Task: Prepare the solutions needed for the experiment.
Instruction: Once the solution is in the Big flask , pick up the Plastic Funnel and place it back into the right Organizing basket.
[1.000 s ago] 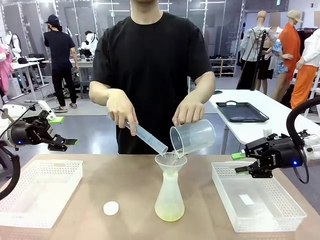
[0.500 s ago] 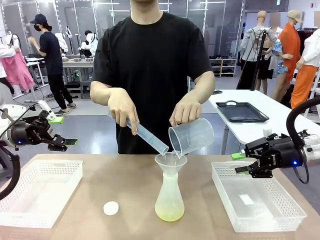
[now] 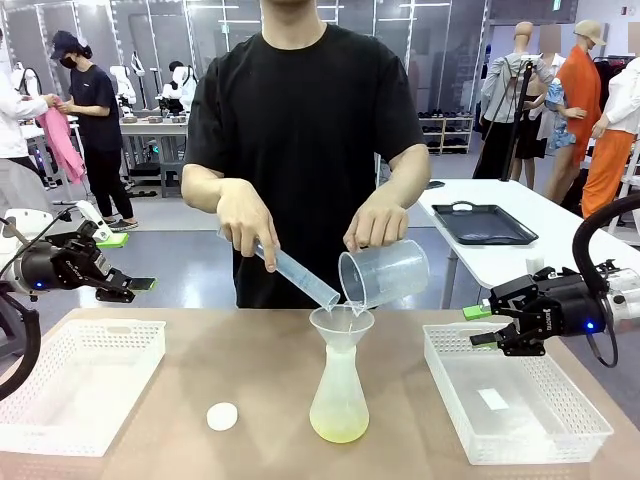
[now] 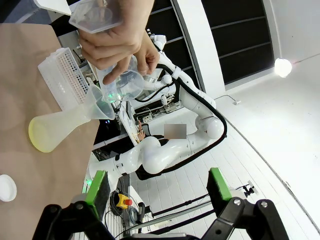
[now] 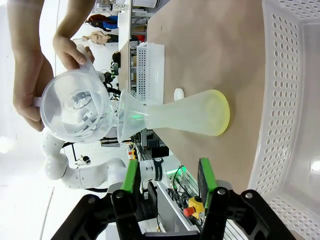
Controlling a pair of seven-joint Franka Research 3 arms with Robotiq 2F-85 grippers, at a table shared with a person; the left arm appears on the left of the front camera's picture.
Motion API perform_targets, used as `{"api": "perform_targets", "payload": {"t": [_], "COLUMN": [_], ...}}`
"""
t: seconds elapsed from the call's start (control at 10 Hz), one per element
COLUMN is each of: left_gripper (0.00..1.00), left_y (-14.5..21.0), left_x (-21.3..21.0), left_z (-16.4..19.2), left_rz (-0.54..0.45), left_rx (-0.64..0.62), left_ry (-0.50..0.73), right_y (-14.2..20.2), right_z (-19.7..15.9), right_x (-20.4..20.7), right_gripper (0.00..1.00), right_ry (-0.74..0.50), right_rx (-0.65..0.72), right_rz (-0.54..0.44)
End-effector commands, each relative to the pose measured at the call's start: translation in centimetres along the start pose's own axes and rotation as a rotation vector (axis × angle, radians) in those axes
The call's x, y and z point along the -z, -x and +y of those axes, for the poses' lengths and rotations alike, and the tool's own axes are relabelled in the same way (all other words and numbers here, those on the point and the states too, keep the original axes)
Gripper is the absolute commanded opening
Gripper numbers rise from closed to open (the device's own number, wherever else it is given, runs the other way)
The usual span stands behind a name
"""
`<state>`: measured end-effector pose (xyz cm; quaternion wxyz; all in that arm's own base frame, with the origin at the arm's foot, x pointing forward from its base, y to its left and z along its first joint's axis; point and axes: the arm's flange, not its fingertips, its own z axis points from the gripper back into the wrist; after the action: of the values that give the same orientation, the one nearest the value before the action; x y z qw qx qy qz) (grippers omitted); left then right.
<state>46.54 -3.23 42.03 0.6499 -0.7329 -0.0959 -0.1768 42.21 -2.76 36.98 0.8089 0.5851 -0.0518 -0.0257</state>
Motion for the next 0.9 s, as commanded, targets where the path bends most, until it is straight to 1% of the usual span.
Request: {"api": "perform_targets", "payload": {"t": [0.0, 0.8], "left_gripper": [1.00, 1.00], "left_y": [-0.11, -0.11], "left_x": [0.07, 0.07], "left_z": [-0.12, -0.12], "left_rz": [0.001, 0.001], "left_rx": [0.008, 0.008], "left_ry": [0.001, 0.001], "right_y": [0.14, 0.14], "right_z": [0.16, 0.16], "right_x": [0.01, 0.01], "right_gripper": [0.59, 0.59], "right_ry": [-0.005, -0.005], "right_rx": [-0.014, -0.014], "right_rz": [-0.003, -0.003]}}
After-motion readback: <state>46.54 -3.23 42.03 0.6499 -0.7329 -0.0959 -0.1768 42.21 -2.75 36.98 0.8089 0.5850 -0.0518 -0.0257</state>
